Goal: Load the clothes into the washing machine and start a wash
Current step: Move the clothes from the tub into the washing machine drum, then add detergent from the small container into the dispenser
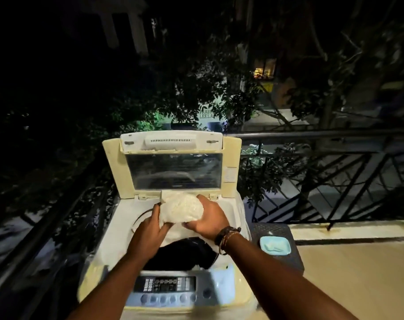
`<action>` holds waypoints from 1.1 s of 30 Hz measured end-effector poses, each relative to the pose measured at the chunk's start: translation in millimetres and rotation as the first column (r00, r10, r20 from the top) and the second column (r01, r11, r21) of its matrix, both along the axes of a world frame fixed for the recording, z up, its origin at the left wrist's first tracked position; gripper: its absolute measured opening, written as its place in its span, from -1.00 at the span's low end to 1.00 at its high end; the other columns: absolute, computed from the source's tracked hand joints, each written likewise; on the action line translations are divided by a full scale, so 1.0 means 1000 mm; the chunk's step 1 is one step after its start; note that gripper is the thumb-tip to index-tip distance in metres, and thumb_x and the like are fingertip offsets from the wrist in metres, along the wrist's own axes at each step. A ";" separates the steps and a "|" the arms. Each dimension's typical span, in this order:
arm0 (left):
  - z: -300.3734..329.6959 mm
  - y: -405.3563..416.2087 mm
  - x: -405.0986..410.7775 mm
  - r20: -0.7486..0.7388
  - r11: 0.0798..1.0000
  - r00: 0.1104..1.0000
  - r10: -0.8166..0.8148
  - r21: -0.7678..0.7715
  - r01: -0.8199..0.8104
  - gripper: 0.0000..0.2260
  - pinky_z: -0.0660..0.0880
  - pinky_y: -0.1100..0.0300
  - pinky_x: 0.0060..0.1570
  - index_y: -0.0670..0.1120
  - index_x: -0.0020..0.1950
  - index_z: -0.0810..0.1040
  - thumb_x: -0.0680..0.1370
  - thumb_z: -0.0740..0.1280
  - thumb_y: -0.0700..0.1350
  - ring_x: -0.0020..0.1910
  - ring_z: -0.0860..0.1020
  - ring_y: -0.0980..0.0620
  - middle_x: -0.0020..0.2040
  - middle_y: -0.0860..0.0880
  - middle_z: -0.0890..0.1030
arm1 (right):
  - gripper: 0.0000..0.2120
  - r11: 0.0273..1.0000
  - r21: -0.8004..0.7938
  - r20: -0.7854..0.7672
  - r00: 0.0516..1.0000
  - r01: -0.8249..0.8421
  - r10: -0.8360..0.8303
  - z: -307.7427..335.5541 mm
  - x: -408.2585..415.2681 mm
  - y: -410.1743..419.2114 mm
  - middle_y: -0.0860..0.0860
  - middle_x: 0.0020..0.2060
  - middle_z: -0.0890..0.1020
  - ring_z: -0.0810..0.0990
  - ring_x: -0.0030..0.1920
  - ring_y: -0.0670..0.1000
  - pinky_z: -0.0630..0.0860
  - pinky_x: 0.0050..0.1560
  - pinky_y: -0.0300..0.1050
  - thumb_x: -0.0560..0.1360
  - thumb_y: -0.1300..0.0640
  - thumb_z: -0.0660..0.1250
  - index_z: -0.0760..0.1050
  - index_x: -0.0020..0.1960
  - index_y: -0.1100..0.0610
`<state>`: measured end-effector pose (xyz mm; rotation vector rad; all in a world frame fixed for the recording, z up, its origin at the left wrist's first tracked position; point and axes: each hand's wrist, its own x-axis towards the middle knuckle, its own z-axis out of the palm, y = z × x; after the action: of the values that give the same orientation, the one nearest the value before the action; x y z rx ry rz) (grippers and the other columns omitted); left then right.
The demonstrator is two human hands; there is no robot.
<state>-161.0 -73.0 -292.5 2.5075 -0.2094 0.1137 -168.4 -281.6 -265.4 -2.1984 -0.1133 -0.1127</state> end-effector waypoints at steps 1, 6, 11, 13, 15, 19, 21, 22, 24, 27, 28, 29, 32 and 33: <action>-0.009 -0.002 0.006 -0.005 1.000 1.000 0.005 -0.001 -0.005 -0.44 0.54 -0.03 0.04 0.01 0.53 0.20 0.60 0.30 0.12 0.18 0.59 -0.22 0.23 -0.20 0.62 | -0.43 1.000 -0.027 -0.007 1.000 -0.010 0.010 -0.007 0.008 -0.003 -0.13 0.02 0.67 0.64 0.02 -0.07 0.60 0.06 -0.06 0.20 -0.22 0.52 0.48 0.15 -0.11; -0.057 -0.011 0.019 -0.113 0.999 0.993 0.042 0.020 -0.040 -0.35 0.54 -0.01 0.04 0.02 0.60 0.04 0.60 0.29 0.11 0.18 0.59 -0.24 0.31 -0.19 0.57 | -0.43 0.993 -0.097 0.076 0.994 -0.067 0.074 -0.044 0.033 -0.014 -0.11 0.03 0.69 0.66 0.04 -0.04 0.57 0.06 -0.16 0.26 -0.28 0.49 0.43 0.20 -0.17; -0.090 -0.003 0.040 -0.209 0.992 0.977 0.040 0.127 -0.013 -0.13 0.41 -0.04 0.35 0.18 0.61 -0.07 0.46 0.41 0.17 0.46 0.35 -0.13 0.55 -0.03 0.26 | 0.10 0.920 -0.291 -0.292 0.940 -0.263 0.176 -0.096 0.064 -0.027 0.14 0.55 0.20 0.23 0.53 0.13 0.24 0.52 -0.02 0.23 -0.16 0.59 0.05 0.59 0.02; -0.094 -0.003 0.042 -0.270 0.971 0.962 0.046 0.238 0.020 -0.17 0.35 -0.01 0.40 0.16 0.60 0.06 0.43 0.39 0.26 0.50 0.26 -0.15 0.58 -0.07 0.17 | 0.17 0.877 -0.358 -0.449 0.883 -0.321 0.139 -0.123 0.072 -0.032 0.14 0.60 0.02 0.11 0.57 0.23 0.20 0.53 0.09 0.27 -0.16 0.57 -0.09 0.62 0.04; -0.097 -0.004 0.047 -0.323 0.956 0.946 0.019 0.283 0.077 -0.18 0.30 0.04 0.42 0.12 0.58 0.16 0.39 0.31 0.37 0.51 0.24 -0.15 0.57 -0.09 0.18 | 0.10 0.874 -0.332 -0.504 0.850 -0.354 0.153 -0.136 0.073 -0.033 0.13 0.58 0.10 0.18 0.55 0.22 0.24 0.51 0.07 0.31 -0.22 0.54 -0.03 0.61 0.05; -0.103 -0.008 0.062 -0.356 0.965 0.933 0.057 0.257 0.039 -0.22 0.32 0.04 0.41 0.10 0.50 0.33 0.36 0.19 0.46 0.46 0.31 -0.09 0.49 -0.01 0.35 | 0.02 0.911 -0.249 -0.525 0.836 -0.329 0.159 -0.154 0.071 -0.036 0.12 0.53 0.23 0.28 0.51 0.19 0.27 0.48 -0.02 0.35 -0.21 0.52 0.04 0.60 0.04; -0.105 -0.013 0.072 -0.387 0.980 0.920 0.064 0.196 0.014 -0.35 0.34 0.04 0.40 0.08 0.45 0.40 0.44 0.33 0.34 0.42 0.38 -0.06 0.42 -0.01 0.44 | -0.01 0.912 -0.262 -0.521 0.842 -0.315 0.142 -0.161 0.076 -0.037 0.10 0.53 0.25 0.31 0.49 0.19 0.30 0.46 -0.02 0.35 -0.22 0.49 0.06 0.60 0.01; -0.107 -0.015 0.079 -0.392 0.987 0.917 0.069 0.161 -0.006 -0.37 0.36 0.05 0.38 0.06 0.42 0.44 0.44 0.35 0.32 0.38 0.43 -0.05 0.37 -0.01 0.49 | -0.03 0.904 -0.287 -0.516 0.846 -0.318 0.134 -0.162 0.079 -0.037 0.09 0.52 0.27 0.34 0.47 0.19 0.34 0.44 0.01 0.35 -0.24 0.48 0.07 0.59 -0.01; -0.116 -0.016 0.093 -0.421 0.995 0.901 0.101 0.056 -0.085 -0.32 0.43 0.05 0.33 0.02 0.36 0.49 0.37 0.32 0.39 0.30 0.51 -0.02 0.29 0.00 0.57 | -0.09 0.861 -0.367 -0.504 0.853 -0.353 0.134 -0.160 0.083 -0.037 0.05 0.50 0.29 0.39 0.42 0.18 0.40 0.38 0.07 0.36 -0.26 0.43 0.09 0.57 -0.06; -0.131 -0.017 0.122 -0.522 0.958 0.844 0.124 -0.157 -0.238 -0.32 0.48 0.07 0.28 -0.04 0.37 0.49 0.39 0.38 0.34 0.23 0.56 0.03 0.27 -0.01 0.59 | -0.16 0.753 -0.507 -0.473 0.866 -0.419 0.163 -0.151 0.100 -0.033 0.04 0.50 0.26 0.38 0.42 0.21 0.36 0.36 0.15 0.41 -0.23 0.40 0.11 0.57 -0.05; -0.129 -0.020 0.130 -0.552 0.935 0.825 0.120 -0.216 -0.281 -0.39 0.48 0.07 0.26 -0.05 0.39 0.47 0.45 0.41 0.26 0.22 0.56 0.01 0.28 -0.03 0.58 | -0.16 0.738 -0.530 -0.467 0.870 -0.417 0.156 -0.149 0.109 -0.031 0.04 0.51 0.25 0.38 0.43 0.21 0.36 0.36 0.15 0.42 -0.21 0.40 0.11 0.57 -0.03; -0.127 -0.021 0.138 -0.586 0.908 0.803 0.113 -0.266 -0.322 -0.44 0.49 0.08 0.23 -0.06 0.39 0.47 0.49 0.42 0.20 0.21 0.57 -0.01 0.27 -0.06 0.59 | -0.16 0.748 -0.525 -0.472 0.870 -0.406 0.141 -0.149 0.118 -0.027 0.05 0.51 0.25 0.38 0.43 0.21 0.39 0.36 0.14 0.42 -0.20 0.41 0.11 0.57 -0.02; -0.146 -0.017 0.161 -0.684 0.804 0.725 0.082 -0.384 -0.453 -0.40 0.53 0.01 0.08 -0.08 0.37 0.45 0.41 0.42 0.16 0.13 0.62 -0.09 0.23 -0.19 0.61 | -0.16 0.858 -0.402 -0.491 0.866 -0.319 0.092 -0.148 0.141 -0.009 0.01 0.47 0.38 0.48 0.36 0.12 0.46 0.34 0.02 0.34 -0.25 0.42 0.23 0.53 -0.05; -0.156 -0.015 0.168 -0.707 0.762 0.705 0.062 -0.422 -0.491 -0.38 0.54 -0.02 0.05 -0.05 0.39 0.43 0.36 0.40 0.13 0.09 0.62 -0.09 0.24 -0.22 0.60 | -0.22 0.896 -0.367 -0.475 0.879 -0.249 0.050 -0.152 0.150 -0.005 -0.03 0.38 0.49 0.54 0.30 0.06 0.49 0.30 -0.03 0.31 -0.31 0.39 0.33 0.47 -0.09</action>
<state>6.6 -88.1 -448.0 1.7756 0.4726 -0.5177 -18.9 -286.2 -417.8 -2.5704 -0.0489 0.5711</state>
